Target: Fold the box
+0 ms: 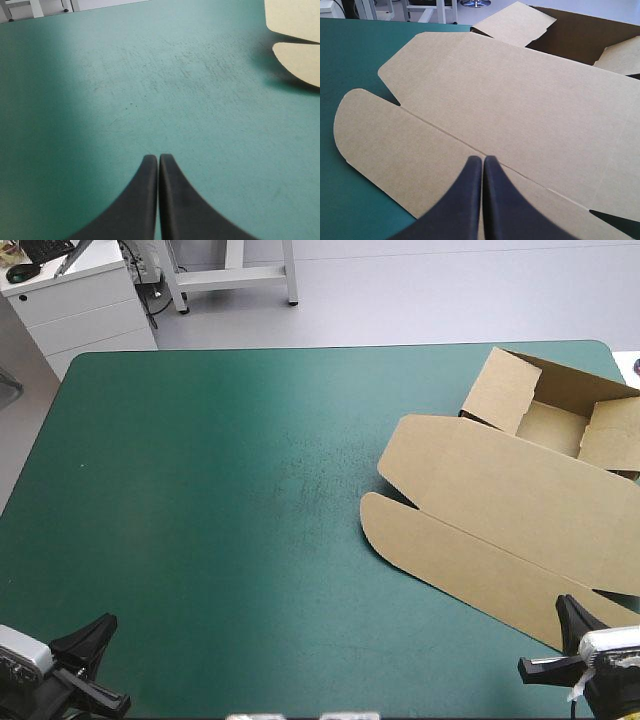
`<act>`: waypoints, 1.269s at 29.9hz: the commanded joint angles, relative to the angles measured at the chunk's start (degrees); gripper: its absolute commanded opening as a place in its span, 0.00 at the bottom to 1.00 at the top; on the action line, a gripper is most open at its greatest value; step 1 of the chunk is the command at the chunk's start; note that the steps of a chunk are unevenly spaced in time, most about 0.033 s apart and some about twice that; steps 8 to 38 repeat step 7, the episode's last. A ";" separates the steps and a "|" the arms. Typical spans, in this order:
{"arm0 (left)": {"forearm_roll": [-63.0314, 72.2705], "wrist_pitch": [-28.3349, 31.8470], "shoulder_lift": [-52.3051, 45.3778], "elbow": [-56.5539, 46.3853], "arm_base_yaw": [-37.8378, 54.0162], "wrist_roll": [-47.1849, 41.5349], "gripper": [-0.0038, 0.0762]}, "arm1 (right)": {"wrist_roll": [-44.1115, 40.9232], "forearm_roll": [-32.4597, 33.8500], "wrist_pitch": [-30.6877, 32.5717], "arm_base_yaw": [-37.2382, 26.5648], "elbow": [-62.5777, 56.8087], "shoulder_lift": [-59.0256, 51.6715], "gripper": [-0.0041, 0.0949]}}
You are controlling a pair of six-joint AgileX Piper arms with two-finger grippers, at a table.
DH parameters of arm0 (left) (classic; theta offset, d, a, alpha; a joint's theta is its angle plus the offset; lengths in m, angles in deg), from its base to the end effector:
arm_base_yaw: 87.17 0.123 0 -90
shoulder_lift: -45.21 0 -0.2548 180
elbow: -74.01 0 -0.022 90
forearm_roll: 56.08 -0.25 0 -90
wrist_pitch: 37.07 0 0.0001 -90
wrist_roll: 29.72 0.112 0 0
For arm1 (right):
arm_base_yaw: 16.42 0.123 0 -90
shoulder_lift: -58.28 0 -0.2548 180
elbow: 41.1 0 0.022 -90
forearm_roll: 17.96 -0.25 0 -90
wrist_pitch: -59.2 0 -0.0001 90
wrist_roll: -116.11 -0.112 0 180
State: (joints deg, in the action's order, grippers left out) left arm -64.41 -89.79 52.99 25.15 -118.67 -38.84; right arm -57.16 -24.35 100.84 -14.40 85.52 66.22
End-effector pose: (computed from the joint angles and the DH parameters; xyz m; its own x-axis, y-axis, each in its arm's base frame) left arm 0.0488 -0.0148 0.2769 -0.3079 0.1064 -0.9454 0.4054 0.9137 -0.0292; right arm 0.0650 0.0106 0.2727 -0.2173 -0.0415 -0.9752 -0.1147 0.9933 -0.0168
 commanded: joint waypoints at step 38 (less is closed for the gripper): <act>-0.55 4.02 -0.78 1.31 0.10 -0.69 0.04 | 0.42 0.08 -4.49 0.12 1.39 -1.21 0.04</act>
